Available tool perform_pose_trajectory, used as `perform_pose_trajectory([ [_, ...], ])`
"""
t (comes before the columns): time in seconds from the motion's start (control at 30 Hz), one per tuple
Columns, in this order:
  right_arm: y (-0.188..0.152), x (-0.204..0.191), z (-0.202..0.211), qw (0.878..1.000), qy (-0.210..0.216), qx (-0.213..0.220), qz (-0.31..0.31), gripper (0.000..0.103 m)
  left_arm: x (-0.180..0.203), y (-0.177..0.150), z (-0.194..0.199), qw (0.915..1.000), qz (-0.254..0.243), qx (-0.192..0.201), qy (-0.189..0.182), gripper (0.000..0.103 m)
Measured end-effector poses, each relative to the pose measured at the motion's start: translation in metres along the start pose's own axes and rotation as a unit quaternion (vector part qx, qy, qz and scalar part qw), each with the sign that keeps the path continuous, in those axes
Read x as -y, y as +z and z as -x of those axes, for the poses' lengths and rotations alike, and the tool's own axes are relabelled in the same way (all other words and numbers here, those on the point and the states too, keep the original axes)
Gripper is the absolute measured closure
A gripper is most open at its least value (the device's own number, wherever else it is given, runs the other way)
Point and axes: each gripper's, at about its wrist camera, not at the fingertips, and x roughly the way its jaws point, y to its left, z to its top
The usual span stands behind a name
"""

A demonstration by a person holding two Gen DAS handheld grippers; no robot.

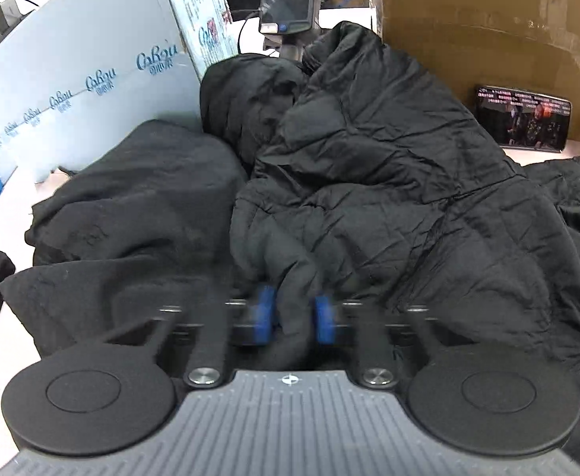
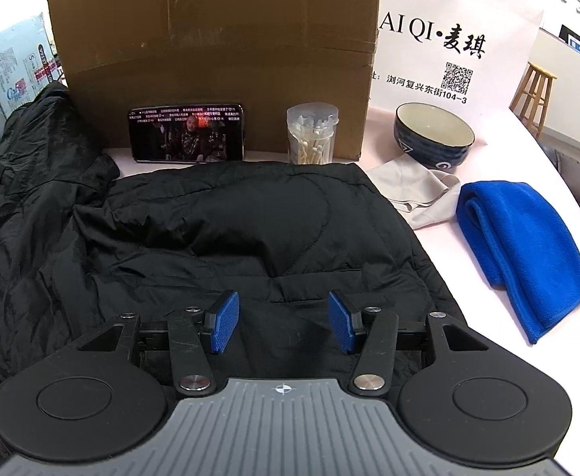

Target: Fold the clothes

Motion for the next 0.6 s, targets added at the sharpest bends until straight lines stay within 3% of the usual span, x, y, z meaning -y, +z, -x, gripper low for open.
perform_pose_trajectory([
  [0.13,0.000,0.000,-0.004,1.000,-0.007,-0.003,0.003,0.056,-0.019,-0.004,0.015,0.9989,0.021,0.029,0.031,0.099],
  [0.23,-0.001,0.004,-0.005,1.000,-0.017,-0.003,0.000,0.056,-0.045,-0.011,0.033,0.9944,0.043,0.046,0.086,0.100],
  [0.27,-0.001,0.006,-0.005,1.000,-0.018,-0.004,-0.002,0.056,-0.058,-0.017,0.037,0.9908,0.048,0.044,0.118,0.100],
  [0.3,-0.001,0.008,-0.006,1.000,-0.018,-0.005,-0.004,0.055,-0.063,-0.019,0.038,0.9894,0.054,0.041,0.128,0.100],
  [0.43,0.002,0.018,-0.010,1.000,-0.018,-0.006,-0.013,0.053,-0.067,-0.026,0.029,0.9882,0.053,0.006,0.143,0.094],
  [0.47,0.006,0.021,-0.011,1.000,-0.014,-0.005,-0.018,0.053,-0.064,-0.025,0.027,0.9886,0.045,-0.001,0.144,0.086],
  [0.5,0.011,0.025,-0.013,1.000,-0.011,-0.002,-0.023,0.050,-0.059,-0.022,0.030,0.9874,0.040,0.004,0.153,0.065],
  [0.53,0.014,0.027,-0.015,1.000,-0.010,0.000,-0.025,0.046,-0.056,-0.019,0.033,0.9866,0.039,0.009,0.158,0.051],
  [0.57,0.020,0.030,-0.017,1.000,-0.007,0.004,-0.027,0.044,-0.051,-0.013,0.039,0.9870,0.037,0.032,0.153,0.028],
  [0.6,0.027,0.033,-0.021,1.000,-0.004,0.008,-0.029,0.041,-0.045,-0.006,0.046,0.9869,0.034,0.055,0.148,0.022],
])
